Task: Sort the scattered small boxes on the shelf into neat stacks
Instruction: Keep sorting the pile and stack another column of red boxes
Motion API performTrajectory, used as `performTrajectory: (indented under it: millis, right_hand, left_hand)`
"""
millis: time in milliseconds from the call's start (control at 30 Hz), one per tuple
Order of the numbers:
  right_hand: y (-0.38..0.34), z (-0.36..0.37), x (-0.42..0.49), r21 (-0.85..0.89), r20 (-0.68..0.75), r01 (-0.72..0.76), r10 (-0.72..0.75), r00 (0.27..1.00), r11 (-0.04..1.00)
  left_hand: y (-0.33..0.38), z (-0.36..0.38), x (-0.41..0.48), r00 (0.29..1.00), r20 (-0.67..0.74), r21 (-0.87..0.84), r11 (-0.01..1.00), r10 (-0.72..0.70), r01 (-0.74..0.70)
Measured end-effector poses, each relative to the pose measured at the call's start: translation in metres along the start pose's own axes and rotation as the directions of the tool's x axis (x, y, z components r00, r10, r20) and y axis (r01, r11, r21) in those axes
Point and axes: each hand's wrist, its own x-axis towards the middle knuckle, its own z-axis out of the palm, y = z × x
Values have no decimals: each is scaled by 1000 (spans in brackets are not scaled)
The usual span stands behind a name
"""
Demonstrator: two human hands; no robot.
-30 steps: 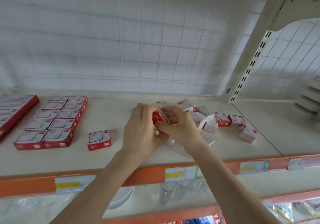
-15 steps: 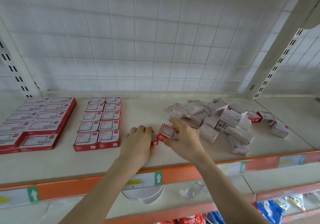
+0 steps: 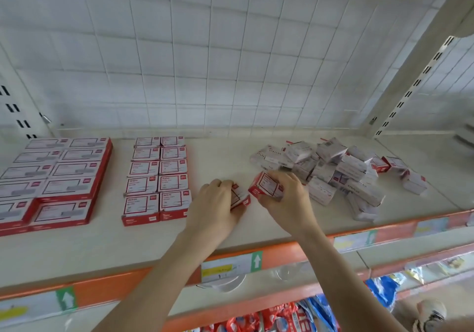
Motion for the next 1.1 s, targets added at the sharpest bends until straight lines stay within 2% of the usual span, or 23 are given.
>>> performTrajectory:
  millis: [233,433,600,900,1100]
  right_hand:
    - [-13,16,26,21,85,57,-59,995,998]
    - [-37,38,41,133,158,148,-169,973,980]
    - [-49,50,52,156,223,172,-204,953,973]
    - [-76,70,76,107,255,213,-234,938,971]
    - [-99,92,109,0,242,204,-198,950,979]
  left_hand:
    - [-9,-19,-2,991,-106,-51,996,-78,73]
    - [-32,-37,-5,974,-193,-91,991,-115,99]
    - [-54,-47,-3,971,-194,-25,990,-141,139]
    - [-92,-85,29,990,-93,130,984,-108,119]
    - [-118,-101,70,991,-53,122,984,-124,130]
